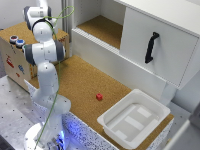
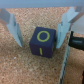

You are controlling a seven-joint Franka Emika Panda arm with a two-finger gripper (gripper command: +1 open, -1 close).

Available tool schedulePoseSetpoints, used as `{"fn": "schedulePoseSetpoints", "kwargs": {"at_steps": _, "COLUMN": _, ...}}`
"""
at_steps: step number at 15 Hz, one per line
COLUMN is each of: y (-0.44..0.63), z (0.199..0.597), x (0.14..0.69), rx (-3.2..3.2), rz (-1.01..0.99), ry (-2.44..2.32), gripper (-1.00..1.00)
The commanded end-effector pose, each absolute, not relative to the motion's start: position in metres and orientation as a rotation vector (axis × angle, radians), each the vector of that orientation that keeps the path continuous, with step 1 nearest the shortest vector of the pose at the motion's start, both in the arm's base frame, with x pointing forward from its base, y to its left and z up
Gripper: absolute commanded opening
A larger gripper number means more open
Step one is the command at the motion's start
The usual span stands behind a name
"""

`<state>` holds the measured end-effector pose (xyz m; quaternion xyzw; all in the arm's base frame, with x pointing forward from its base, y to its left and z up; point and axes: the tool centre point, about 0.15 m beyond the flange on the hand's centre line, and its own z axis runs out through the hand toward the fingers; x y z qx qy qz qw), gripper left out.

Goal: Put the purple object on the table

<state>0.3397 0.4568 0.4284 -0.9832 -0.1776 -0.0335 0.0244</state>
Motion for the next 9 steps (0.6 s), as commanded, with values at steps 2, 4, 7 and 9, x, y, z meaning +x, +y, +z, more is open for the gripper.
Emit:
{"fn": "schedulePoseSetpoints", "kwargs": {"at_steps": 2, "y": 0.457, "z": 0.433, "x": 0.342, "rx": -3.133, "rz": -0.162, "ry": -0.537, "gripper": -1.00}}
{"fn": "schedulePoseSetpoints", "kwargs": {"at_steps": 4, "y": 0.446, "z": 0.441, "x": 0.340, "rx": -3.155, "rz": -0.180, "ry": -0.481, "gripper": -1.00}}
{"fn": "schedulePoseSetpoints", "kwargs": {"at_steps": 7, "y": 0.420, "z": 0.461, "x": 0.340, "rx": -3.182, "rz": -0.230, "ry": -0.394, "gripper": -1.00}}
{"fn": "schedulePoseSetpoints", "kwargs": {"at_steps": 9, "y": 0.399, "z": 0.473, "x": 0.342, "rx": -3.196, "rz": -0.274, "ry": -0.379, "gripper": -1.00}}
